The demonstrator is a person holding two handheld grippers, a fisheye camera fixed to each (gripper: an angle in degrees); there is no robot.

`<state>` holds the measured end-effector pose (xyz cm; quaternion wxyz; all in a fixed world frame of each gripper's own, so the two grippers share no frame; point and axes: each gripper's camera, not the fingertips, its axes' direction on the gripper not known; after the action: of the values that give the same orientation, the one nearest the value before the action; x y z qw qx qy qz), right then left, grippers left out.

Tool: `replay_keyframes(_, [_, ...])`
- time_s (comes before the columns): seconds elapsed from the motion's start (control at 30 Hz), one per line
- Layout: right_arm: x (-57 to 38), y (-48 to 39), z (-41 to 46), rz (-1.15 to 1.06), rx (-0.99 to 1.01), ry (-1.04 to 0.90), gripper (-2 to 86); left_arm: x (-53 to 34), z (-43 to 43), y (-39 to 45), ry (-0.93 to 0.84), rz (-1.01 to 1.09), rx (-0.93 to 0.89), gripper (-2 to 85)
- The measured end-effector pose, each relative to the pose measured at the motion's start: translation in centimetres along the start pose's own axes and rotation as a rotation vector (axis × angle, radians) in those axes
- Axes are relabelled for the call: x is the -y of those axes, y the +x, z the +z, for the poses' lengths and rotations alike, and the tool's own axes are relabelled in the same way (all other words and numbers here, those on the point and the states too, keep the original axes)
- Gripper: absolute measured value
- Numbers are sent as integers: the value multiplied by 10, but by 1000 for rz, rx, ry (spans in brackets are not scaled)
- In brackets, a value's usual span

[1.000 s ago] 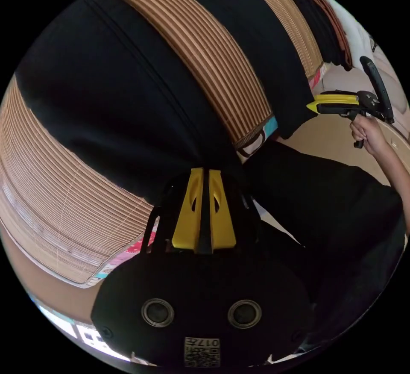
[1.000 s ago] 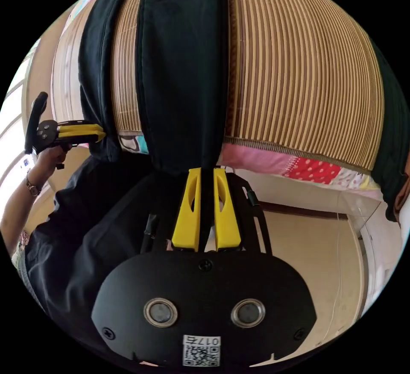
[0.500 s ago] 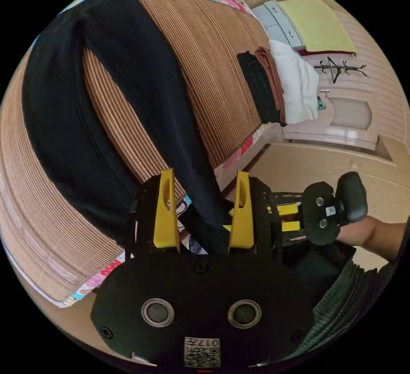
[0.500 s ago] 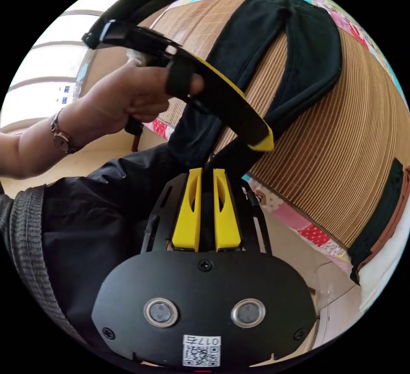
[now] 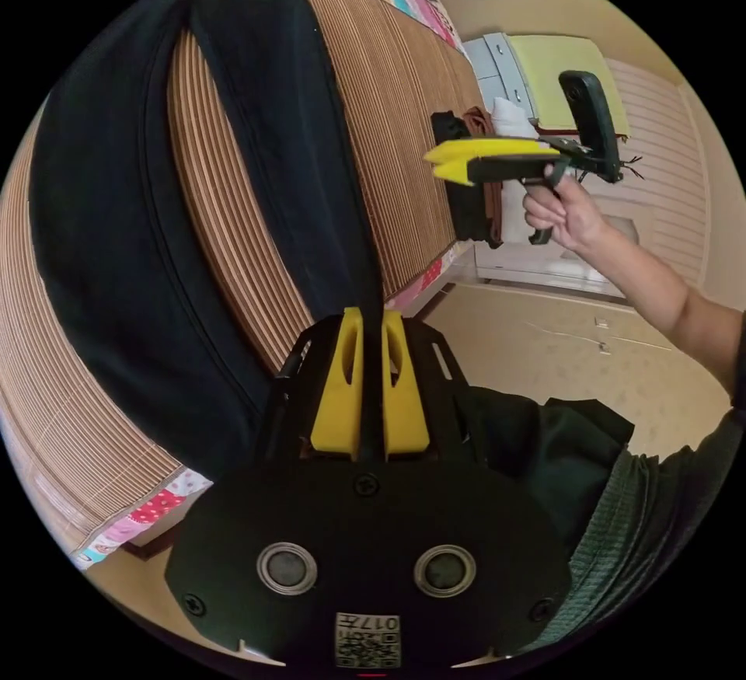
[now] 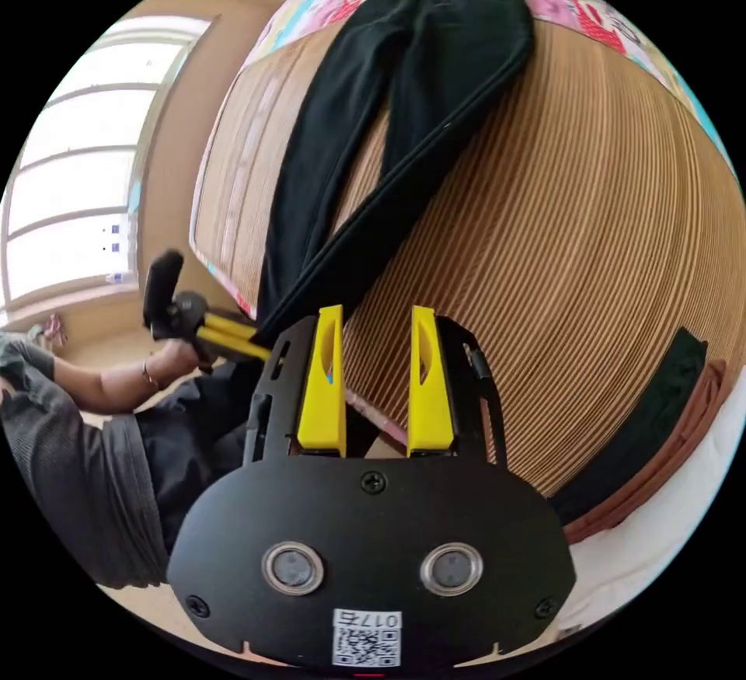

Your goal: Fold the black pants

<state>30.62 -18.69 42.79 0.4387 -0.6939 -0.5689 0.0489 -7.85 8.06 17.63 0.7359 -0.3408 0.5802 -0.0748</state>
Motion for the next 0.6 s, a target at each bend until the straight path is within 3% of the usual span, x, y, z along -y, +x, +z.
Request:
replay_keyframes(0.07, [79, 70, -16, 145, 96, 116, 130, 0, 1, 0, 16, -3, -22, 40])
replay_keyframes(0.23, [214, 136, -19, 330, 239, 360, 136, 4, 2, 1, 63, -8, -93, 39])
replay_keyframes(0.33, [277, 120, -20, 379, 125, 484, 132, 7, 1, 9, 77, -6, -54, 37])
replay_keyframes(0.6, [395, 72, 3, 375, -146, 440, 112, 19, -21, 14, 146, -17, -150, 36])
